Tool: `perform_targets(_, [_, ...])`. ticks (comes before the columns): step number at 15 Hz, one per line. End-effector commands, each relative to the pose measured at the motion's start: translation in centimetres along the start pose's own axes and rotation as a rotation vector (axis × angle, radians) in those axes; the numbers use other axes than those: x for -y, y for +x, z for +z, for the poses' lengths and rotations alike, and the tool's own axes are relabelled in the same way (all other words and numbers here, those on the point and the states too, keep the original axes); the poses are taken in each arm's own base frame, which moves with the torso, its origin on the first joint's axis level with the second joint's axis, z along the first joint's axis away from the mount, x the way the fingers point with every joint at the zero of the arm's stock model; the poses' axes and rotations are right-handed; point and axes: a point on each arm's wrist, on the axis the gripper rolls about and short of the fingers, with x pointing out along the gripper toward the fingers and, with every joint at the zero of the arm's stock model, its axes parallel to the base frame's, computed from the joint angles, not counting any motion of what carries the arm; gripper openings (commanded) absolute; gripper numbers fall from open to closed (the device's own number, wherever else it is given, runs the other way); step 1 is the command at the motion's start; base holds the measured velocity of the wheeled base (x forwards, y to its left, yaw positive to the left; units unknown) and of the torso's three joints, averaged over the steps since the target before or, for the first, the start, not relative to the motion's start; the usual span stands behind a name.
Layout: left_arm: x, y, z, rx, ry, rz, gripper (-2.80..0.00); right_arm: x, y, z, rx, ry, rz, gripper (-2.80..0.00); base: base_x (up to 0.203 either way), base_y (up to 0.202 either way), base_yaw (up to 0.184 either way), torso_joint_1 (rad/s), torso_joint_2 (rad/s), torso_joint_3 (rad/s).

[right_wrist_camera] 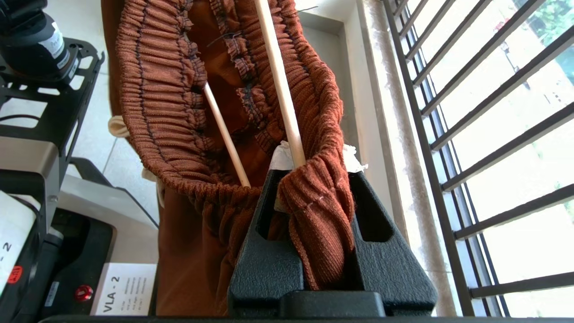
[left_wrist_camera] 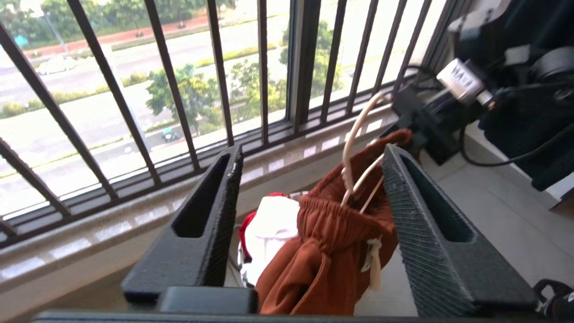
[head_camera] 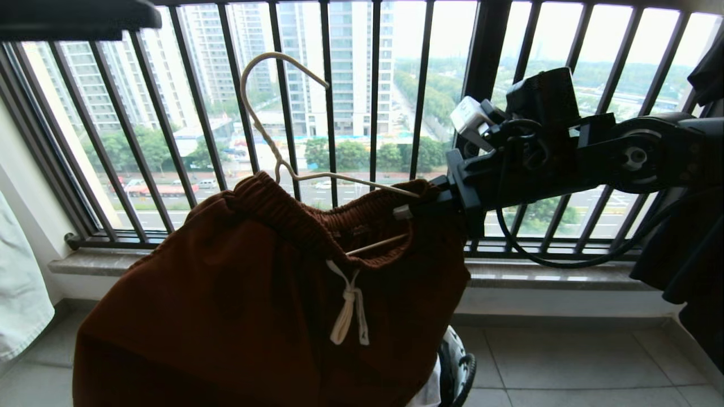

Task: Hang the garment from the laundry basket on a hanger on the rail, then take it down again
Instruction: Hang the clothes rack on the clothesline

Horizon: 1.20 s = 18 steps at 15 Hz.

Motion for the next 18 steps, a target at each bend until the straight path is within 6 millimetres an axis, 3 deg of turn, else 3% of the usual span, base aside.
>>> perform_targets(1, [-0.9, -0.1, -2.6, -0.09, -0.021, 0.064, -2.8, 0.0, -0.9, 0.3, -0.002, 0.001, -0.013, -2.8, 0.0, 0.0, 0.0, 0.0, 0.0, 0.0])
perform_targets(5, [-1.4, 1.1, -6.0, -0.228, 0.067, 0.0, -2.8, 1.0, -2.3, -0.4, -0.018, 0.018, -0.058, -2.8, 0.0, 0.0, 0.0, 0.0, 0.0, 0.0])
perform_targets(8, [-1.4, 1.7, -6.9, -0.295, 0.076, -0.075, -2.8, 1.2, -3.0, -0.7, -0.029, 0.035, -0.076, -2.8, 0.0, 0.0, 0.0, 0.0, 0.0, 0.0])
perform_targets(9, [-1.4, 2.0, -7.0, -0.302, 0.082, -0.103, -2.21, 1.2, -3.2, -0.6, -0.032, 0.039, -0.075, -2.8, 0.0, 0.0, 0.0, 0.0, 0.0, 0.0])
perform_targets(10, [-1.5, 2.5, -7.2, -0.311, 0.092, -0.124, 0.0, 1.1, -3.1, -0.6, -0.032, 0.039, -0.073, -2.8, 0.0, 0.0, 0.0, 0.0, 0.0, 0.0])
perform_targets(18, [-2.1, 5.9, -8.2, -0.357, 0.163, -0.3, 0.0, 0.2, -3.9, 0.5, -0.038, 0.045, -0.07, -2.8, 0.0, 0.0, 0.0, 0.0, 0.0, 0.0])
